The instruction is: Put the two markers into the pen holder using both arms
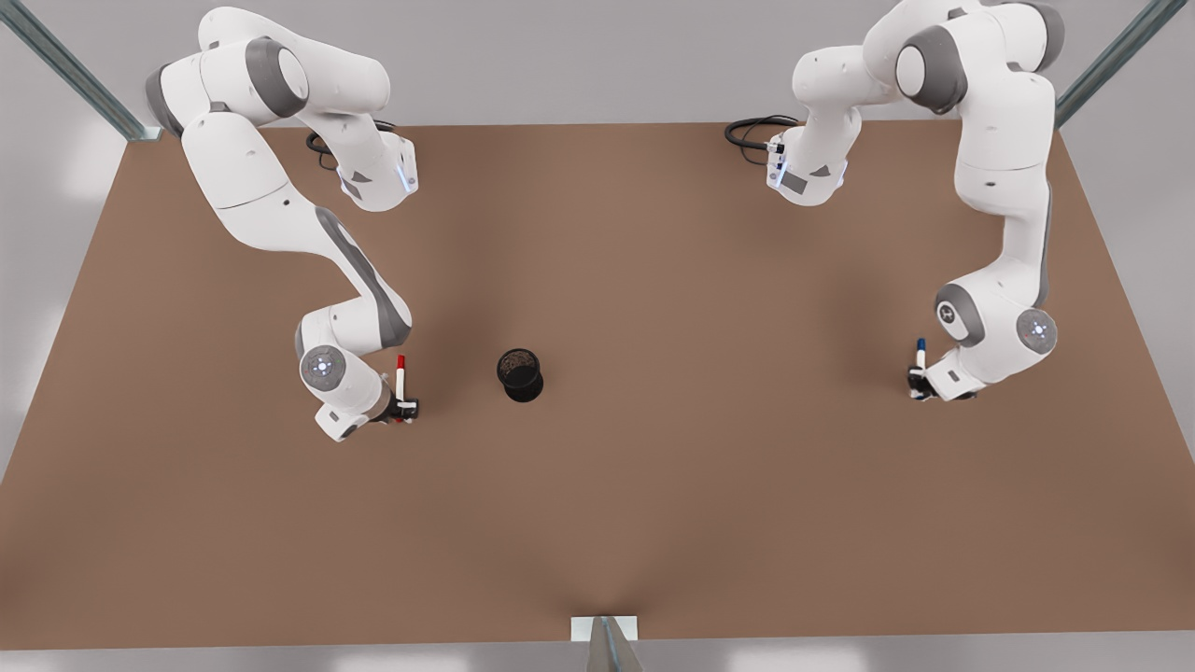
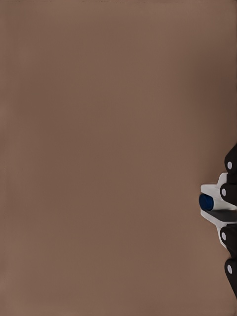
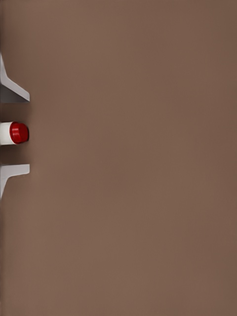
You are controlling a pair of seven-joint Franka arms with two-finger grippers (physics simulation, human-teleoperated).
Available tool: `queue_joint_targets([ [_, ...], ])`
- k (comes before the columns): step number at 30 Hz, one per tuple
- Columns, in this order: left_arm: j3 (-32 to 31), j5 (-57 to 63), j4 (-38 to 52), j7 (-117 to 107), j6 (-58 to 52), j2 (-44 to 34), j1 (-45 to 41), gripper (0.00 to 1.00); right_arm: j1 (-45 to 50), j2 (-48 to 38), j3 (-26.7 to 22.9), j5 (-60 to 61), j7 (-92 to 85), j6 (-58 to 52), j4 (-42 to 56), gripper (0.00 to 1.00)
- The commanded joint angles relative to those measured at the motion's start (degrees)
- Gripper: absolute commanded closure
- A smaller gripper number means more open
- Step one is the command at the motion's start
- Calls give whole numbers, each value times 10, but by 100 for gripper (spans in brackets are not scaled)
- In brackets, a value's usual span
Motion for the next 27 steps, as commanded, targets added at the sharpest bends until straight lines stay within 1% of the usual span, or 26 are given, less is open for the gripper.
queue_joint_targets([
  [1, -1, -1, 39, -64, -98, -7, -11, 79, 0, 0, 0, 0, 6, -1, 0, 44],
  [3, -6, -2, 127, -104, -196, -5, -11, 79, 1, 0, 0, -1, 6, -4, 0, 45],
  [4, -7, -7, 150, -124, -213, -5, -16, 79, 1, 0, 0, -11, 6, -5, -1, 47],
  [6, -6, -36, 229, -221, -292, -7, -52, 79, 2, 2, 0, -12, 7, -6, -1, 49],
  [10, -6, -34, 234, -318, -339, -61, -99, 79, 3, 5, 0, -12, 7, -6, -2, 56],
  [12, -6, -33, 253, -419, -339, -61, -151, 79, 3, 6, 0, -12, 7, -6, -2, 59],
  [14, -6, -37, 273, -551, -346, -61, -220, 79, 4, 6, 0, -12, 7, -6, -2, 61],
  [15, -6, -38, 297, -644, -346, -57, -272, 79, 4, 6, 0, -12, 7, -8, -2, 61],
  [19, -9, -66, 363, -827, -338, -19, -361, 79, 1, -2, 4, -12, 8, -36, -2, 62],
  [20, -19, -81, 372, -848, -338, -16, -368, 79, 1, -4, 5, -12, 8, -47, -2, 62],
  [22, -55, -81, 376, -902, -298, -10, -373, 79, 1, -2, 5, -12, 8, -48, -2, 63],
  [25, -57, -81, 378, -1003, -199, 6, -420, 79, 3, -2, 5, -12, 9, -54, -5, 63],
  [27, -57, -81, 386, -1042, -157, 17, -442, 79, 3, -2, 5, -12, 9, -60, -4, 63],
])
